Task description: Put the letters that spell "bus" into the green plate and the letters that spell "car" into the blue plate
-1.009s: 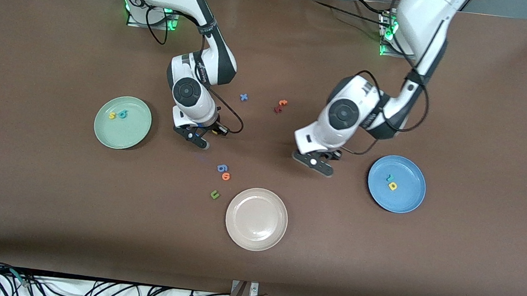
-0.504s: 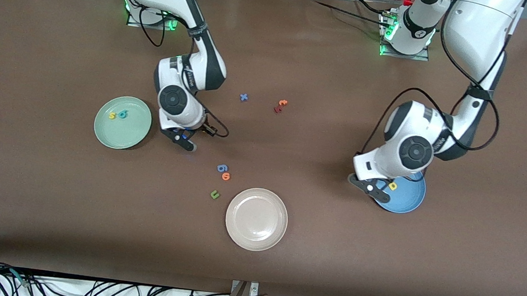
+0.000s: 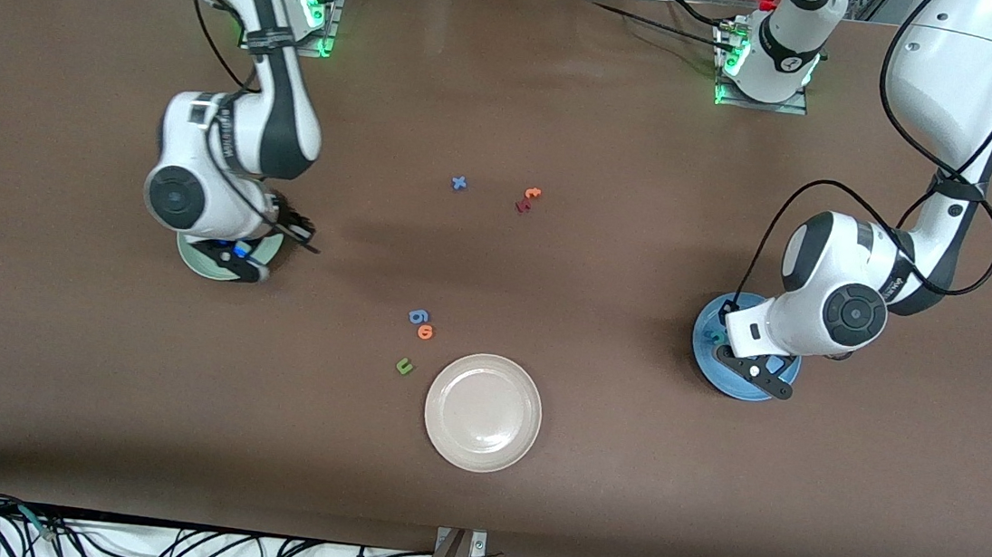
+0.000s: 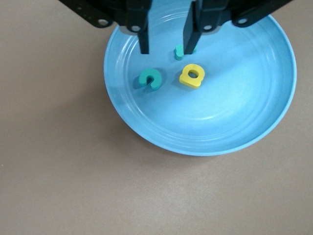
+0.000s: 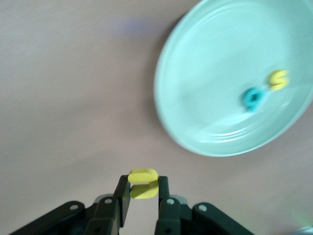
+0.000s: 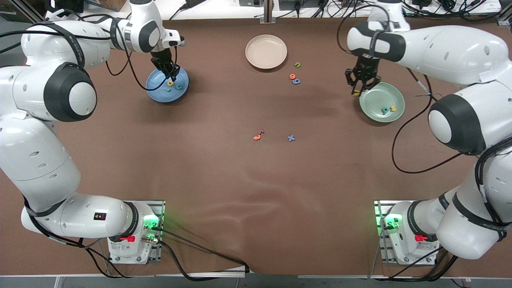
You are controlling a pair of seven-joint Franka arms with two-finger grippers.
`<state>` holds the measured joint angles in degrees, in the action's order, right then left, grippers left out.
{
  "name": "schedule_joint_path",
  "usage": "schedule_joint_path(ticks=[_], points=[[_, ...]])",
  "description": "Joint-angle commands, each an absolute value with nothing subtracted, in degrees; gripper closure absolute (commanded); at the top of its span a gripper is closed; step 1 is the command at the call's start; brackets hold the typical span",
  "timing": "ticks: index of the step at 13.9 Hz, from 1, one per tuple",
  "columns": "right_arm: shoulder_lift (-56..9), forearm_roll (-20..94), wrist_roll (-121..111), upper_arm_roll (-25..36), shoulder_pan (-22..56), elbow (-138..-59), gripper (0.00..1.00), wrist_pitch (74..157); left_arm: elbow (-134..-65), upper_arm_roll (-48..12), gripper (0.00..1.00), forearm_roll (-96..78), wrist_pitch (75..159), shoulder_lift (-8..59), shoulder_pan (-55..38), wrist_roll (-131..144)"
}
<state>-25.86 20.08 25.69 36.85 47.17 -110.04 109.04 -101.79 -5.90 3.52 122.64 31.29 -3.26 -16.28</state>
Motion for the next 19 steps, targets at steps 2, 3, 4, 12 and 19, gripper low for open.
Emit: schedule_joint_path(ticks=[2,3,4,12,19], points=[[-25.9,18.8,18.4,40.5,47.5,-113.5,0.87,109.1,-100.0,-6.6,0.0,4.0,122.1,31.4,-0.8,-16.2],[-26.4,18.8,17.3,40.8,47.5,-115.2,0.87,111.7,-99.2,-6.7,0.0,4.0,121.7,31.2,-0.7,-16.0],[-26.5,18.9,16.6,40.9,47.5,-117.0,0.87,114.4,-98.4,-6.6,0.0,4.0,120.2,31.1,-0.6,-15.6],[-29.3,19.9,10.7,40.5,45.9,-119.3,0.3,121.7,-104.1,-6.6,0.0,6.8,108.2,17.6,1.0,-8.5],[-24.0,20.0,10.4,44.5,46.0,-111.5,0.0,109.0,-108.4,-6.9,0.0,4.6,98.7,1.4,7.8,-12.4]])
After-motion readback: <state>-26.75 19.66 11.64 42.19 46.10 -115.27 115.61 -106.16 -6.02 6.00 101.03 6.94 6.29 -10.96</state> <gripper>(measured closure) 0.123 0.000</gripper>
